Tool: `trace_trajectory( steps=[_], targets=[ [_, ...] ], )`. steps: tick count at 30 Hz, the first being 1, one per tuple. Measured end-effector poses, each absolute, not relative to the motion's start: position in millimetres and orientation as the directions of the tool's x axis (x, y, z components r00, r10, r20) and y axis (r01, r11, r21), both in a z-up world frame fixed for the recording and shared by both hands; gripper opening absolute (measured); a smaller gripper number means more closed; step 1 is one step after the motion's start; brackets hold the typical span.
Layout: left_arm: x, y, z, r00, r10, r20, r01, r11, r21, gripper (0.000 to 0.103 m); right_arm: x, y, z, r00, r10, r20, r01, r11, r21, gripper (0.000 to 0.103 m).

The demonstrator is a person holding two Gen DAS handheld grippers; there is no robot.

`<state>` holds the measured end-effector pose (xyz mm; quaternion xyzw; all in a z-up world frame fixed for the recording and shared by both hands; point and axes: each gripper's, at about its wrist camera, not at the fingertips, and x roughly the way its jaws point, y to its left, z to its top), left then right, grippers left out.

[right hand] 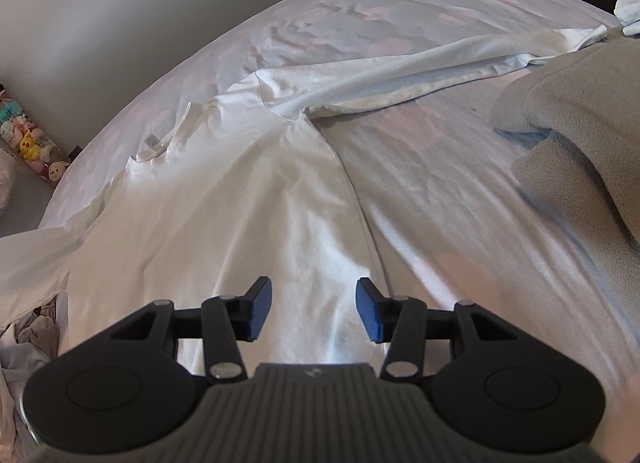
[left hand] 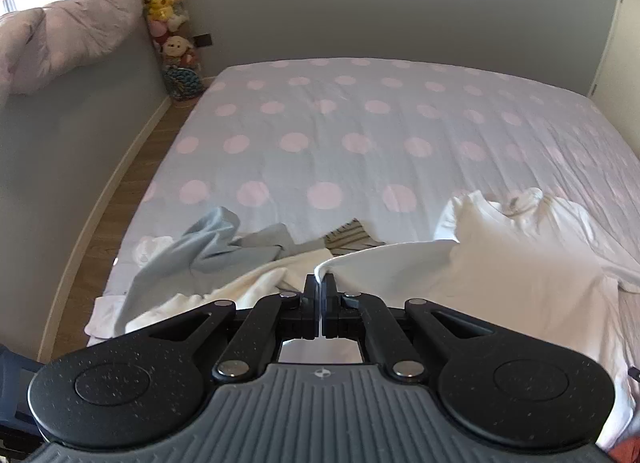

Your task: Fold clothes

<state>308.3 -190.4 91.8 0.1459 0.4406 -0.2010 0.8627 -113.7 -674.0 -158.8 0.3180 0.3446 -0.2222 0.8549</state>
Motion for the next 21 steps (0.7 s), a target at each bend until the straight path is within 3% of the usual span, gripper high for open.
trace_trajectory(
  steps=[3,12,16,19,21],
  targets=[
    [342.4,-181.6,96.0,0.558,-0.171,-0.812,0.421,0.901,0.1,0.0,-110.6,-672.1,-160.2,0.662,-0.162,-0.732,0.594,0.709,0.38,0.051],
    [423.7,-150.0,9.3,0.53,0.026,-0.848,0.283,0.937,0.205,0.0,-96.1,-674.7,-173.7,0.622,-0.157,-0.767,0.615,0.704,0.355,0.052],
    [428.7,-145.6,-14.4,0.543,0.053,-0.838,0.272,0.933,0.235,0.001,-90.6,-676.0,-179.1,0.601,-0.157,-0.784,0.626,0.701,0.34,0.052],
    [419.3,-143.7,-10.3,0.583,0.027,-0.812,0.293,0.926,0.24,0.006,-88.0,-676.1,-180.6,0.594,-0.156,-0.79,0.626,0.706,0.331,0.052],
    [404.4,-143.8,3.5,0.629,-0.019,-0.777,0.31,0.923,0.228,0.014,-87.8,-676.3,-180.5,0.592,-0.156,-0.791,0.627,0.706,0.33,0.053]
  ],
)
